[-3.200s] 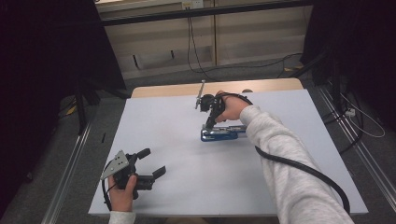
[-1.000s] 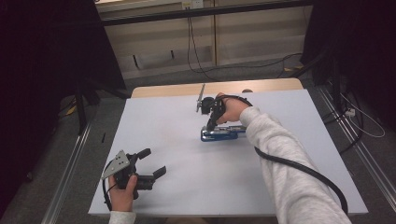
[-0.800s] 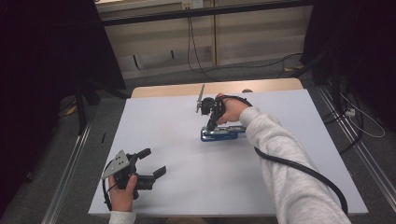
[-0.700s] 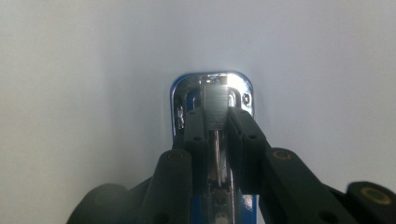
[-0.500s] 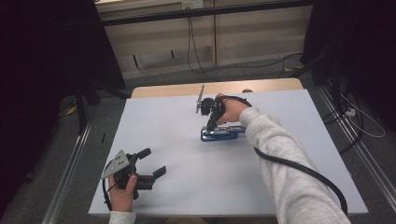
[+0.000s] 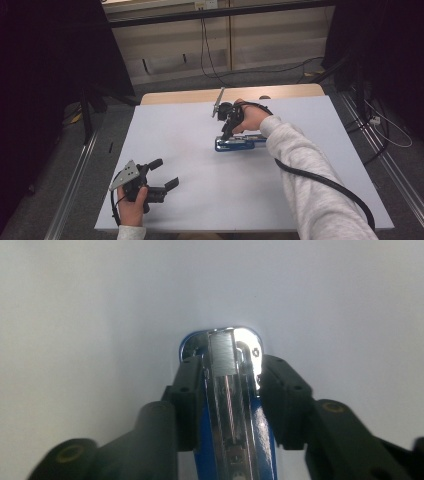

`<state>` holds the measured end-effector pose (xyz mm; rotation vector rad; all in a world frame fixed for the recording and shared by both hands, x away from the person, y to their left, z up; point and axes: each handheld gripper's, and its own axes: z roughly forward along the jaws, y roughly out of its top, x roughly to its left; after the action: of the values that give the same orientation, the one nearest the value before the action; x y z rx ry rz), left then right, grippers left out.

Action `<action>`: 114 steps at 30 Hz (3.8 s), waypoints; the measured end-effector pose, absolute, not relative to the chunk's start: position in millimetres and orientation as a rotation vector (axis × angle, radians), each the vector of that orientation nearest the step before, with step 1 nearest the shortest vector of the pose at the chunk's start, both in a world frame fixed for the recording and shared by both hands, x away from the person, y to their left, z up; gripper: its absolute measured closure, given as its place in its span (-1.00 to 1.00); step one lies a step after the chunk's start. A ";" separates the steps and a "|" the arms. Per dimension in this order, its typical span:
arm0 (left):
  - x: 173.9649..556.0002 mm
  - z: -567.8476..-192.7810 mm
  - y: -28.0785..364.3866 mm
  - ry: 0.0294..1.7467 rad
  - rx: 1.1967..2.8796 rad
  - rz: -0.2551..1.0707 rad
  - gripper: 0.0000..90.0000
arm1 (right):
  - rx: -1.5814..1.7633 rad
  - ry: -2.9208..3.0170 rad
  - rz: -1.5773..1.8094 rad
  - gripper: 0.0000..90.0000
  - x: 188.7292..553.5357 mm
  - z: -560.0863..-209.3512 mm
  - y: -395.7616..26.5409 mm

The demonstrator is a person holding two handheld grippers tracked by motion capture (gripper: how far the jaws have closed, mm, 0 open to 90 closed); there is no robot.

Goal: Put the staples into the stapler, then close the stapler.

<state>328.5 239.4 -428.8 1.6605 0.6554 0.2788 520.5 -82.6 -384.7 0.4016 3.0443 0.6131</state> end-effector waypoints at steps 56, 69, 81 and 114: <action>413.9 -433.3 151.7 0.723 1.823 0.213 -0.89 | 1.041 2.647 0.907 -0.41 463.6 -389.0 -233.8; 432.5 -440.1 139.8 0.817 1.886 0.242 0.21 | 1.119 2.570 0.926 0.29 454.9 -391.6 -254.0; 442.1 -443.0 127.8 0.831 1.945 0.232 0.91 | 1.189 2.526 0.893 0.90 446.2 -399.0 -268.3; 457.4 -459.6 98.8 0.815 2.101 0.219 1.00 | 1.219 2.537 0.786 1.00 442.4 -420.0 -277.7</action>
<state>457.4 98.8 -459.6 2.1009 0.8146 0.2193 442.4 -277.7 -420.0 1.2193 2.5366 0.7858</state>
